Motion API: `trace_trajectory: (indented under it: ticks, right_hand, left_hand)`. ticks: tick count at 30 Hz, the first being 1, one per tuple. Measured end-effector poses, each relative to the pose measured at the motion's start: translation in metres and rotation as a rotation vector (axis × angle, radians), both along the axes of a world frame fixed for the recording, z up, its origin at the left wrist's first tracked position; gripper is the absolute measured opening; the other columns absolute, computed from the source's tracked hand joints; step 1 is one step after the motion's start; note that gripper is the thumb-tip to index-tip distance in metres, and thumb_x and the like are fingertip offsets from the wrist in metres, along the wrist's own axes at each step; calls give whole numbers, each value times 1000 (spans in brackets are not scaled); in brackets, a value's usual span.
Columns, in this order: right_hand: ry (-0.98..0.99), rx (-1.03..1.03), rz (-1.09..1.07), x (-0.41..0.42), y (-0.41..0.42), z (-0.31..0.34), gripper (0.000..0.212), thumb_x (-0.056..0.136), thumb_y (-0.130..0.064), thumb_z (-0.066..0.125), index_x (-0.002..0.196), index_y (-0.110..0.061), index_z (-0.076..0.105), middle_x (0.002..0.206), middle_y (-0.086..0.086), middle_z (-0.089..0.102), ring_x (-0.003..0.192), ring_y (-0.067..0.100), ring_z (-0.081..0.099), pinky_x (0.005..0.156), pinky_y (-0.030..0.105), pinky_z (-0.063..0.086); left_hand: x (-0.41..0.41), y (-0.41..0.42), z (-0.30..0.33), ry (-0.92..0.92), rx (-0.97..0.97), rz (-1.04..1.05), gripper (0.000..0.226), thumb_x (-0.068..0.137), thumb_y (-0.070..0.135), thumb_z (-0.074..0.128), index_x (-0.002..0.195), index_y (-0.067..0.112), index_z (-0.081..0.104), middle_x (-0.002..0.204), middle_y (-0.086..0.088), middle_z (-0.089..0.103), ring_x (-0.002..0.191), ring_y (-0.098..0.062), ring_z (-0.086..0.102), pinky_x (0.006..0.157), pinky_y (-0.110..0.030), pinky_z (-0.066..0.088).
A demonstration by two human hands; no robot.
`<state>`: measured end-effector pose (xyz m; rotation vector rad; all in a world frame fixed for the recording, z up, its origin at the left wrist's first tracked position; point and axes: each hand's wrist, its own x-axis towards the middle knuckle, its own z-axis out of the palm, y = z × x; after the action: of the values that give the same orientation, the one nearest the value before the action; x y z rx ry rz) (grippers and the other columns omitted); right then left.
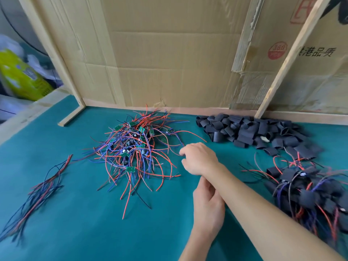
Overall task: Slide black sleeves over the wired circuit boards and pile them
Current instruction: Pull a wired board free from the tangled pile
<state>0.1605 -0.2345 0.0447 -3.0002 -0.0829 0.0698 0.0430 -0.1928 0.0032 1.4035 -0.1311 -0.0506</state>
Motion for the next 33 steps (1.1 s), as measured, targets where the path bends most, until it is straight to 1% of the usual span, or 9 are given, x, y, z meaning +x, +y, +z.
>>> trace_trajectory:
  ticks: [2, 8, 12, 16, 21, 25, 28, 31, 33]
  right_hand:
    - [-54, -21, -44, -1, -3, 0, 19, 87, -6, 61, 97, -20, 71, 104, 5, 68, 106, 35, 62, 69, 33, 42]
    - [-95, 223, -133, -4, -22, 5, 27, 90, -9, 57, 100, -22, 79, 108, 11, 71, 108, 39, 60, 88, 41, 55]
    - [-313, 432, -266, -17, -47, 19, 23, 89, -12, 58, 84, -13, 80, 81, 10, 75, 91, 38, 63, 76, 41, 55]
    - [-514, 630, -289, -55, -70, 40, 19, 84, -26, 64, 75, -23, 81, 63, -6, 72, 71, 17, 69, 67, 32, 50]
    - [-567, 906, -317, -119, -77, 51, 27, 70, -40, 55, 71, -25, 78, 66, -8, 74, 68, 20, 72, 74, 48, 60]
    - [-509, 950, -176, -157, -70, 42, 25, 75, -14, 59, 64, -31, 74, 67, -13, 73, 64, 7, 69, 64, 18, 52]
    - [-367, 974, -63, -172, -67, 37, 28, 77, -3, 65, 63, -26, 74, 69, -9, 75, 64, 10, 69, 65, 26, 54]
    - [-348, 958, -9, -180, -71, 36, 23, 71, -5, 60, 58, -21, 72, 65, -13, 71, 62, 1, 66, 60, 12, 46]
    - [-337, 878, 18, -185, -74, 35, 17, 70, -13, 60, 57, -20, 69, 63, -6, 68, 61, 11, 64, 60, 26, 48]
  left_hand:
    - [-1, 0, 1, 6, 5, -17, 13, 90, 4, 57, 94, 13, 64, 78, 13, 66, 70, -4, 51, 65, -21, 46]
    - [-2, -2, 3, -5, 1, -4, 20, 91, -9, 48, 94, 4, 61, 78, -2, 67, 65, -12, 60, 62, -27, 52]
    - [-1, -3, -2, 31, -40, 26, 19, 93, -8, 49, 101, 6, 60, 85, -10, 69, 69, -21, 70, 64, -32, 57]
    - [2, -5, -4, 91, -120, 27, 16, 100, 0, 48, 106, 7, 62, 95, -14, 73, 79, -30, 75, 74, -35, 61]
    - [5, -5, 2, 204, -282, 10, 27, 111, 26, 41, 117, 12, 63, 112, -17, 73, 93, -29, 76, 81, -32, 61]
    - [5, -5, 5, 233, -340, 2, 31, 110, 31, 42, 122, 10, 61, 116, -21, 71, 97, -29, 76, 86, -35, 60]
    - [3, -4, 3, 185, -276, 3, 19, 108, 23, 48, 120, 12, 58, 110, -13, 74, 88, -18, 77, 74, -22, 57]
    - [1, -4, 1, 149, -276, 36, 16, 102, 6, 53, 116, 13, 49, 99, -12, 76, 83, -25, 76, 68, -20, 55]
    - [1, -5, 0, 143, -292, 45, 25, 100, 0, 54, 118, 16, 46, 94, -14, 75, 81, -28, 75, 70, -24, 56]
